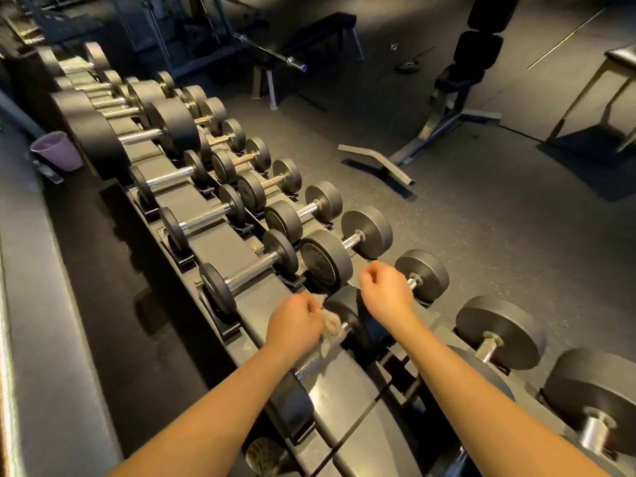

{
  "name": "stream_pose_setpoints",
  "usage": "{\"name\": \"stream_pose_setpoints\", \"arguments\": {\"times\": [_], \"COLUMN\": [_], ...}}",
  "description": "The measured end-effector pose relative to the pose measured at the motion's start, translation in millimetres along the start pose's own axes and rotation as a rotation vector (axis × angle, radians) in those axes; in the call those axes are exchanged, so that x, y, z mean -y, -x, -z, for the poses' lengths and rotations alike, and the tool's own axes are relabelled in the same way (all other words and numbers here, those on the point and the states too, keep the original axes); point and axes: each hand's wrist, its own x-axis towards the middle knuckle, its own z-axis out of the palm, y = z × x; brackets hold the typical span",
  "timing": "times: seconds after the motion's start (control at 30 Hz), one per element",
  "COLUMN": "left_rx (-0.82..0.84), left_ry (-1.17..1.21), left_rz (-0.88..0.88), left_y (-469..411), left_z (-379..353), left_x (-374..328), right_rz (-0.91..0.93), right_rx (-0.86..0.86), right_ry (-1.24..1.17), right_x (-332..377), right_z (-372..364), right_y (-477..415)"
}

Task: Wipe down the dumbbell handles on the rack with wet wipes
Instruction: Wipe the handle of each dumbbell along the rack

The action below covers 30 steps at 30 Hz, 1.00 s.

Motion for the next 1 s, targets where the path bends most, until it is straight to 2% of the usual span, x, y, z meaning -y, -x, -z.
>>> {"name": "stream_pose_setpoints", "arguments": {"times": [0.07,0.13,0.27,0.43,0.5,0.6,0.87,1.0], "left_rx": [0.098,0.196,0.295,0.483,0.488,0.449,0.426,0.408], "left_ry": [-0.044,0.018,-0.002,-0.111,-0.195,-0.15,-0.539,-0.378], "left_rz": [0.037,0.071,0.072,0.08,0.002,-0.038,-0.301,-0.224], "left_y": [-4.4,-2.9,-12.0,-41.3,-42.6,-31.9,-10.1,-5.8], "left_z": [-20.4,-39.1,-44.0,-32.6,-27.8,-16.4,18.5,-7.6], "left_x": [-5.5,-12.5,-12.3,0.6,1.2,-1.4,-1.2,-8.7], "right_rz": [0.032,0.002,0.013,0.016,0.012,-0.001,0.0,0.0], "right_rx": [0.091,0.133,0.021,-0.005,-0.013,-0.035,-0.007,-0.017], "right_ry": [0.032,0.052,0.099,0.117,0.122,0.117,0.112,0.103], "right_x": [0.0,-2.8,-8.0,-8.8,-7.6,-6.6,-6.1,-6.6], "right_z": [-17.5,-37.1,-48.3,-53.8,-53.6,-53.0,-50.7,-52.7], "right_y": [-8.1,-8.8,-10.8,-12.2,-11.4,-11.1,-8.8,-11.1]}}
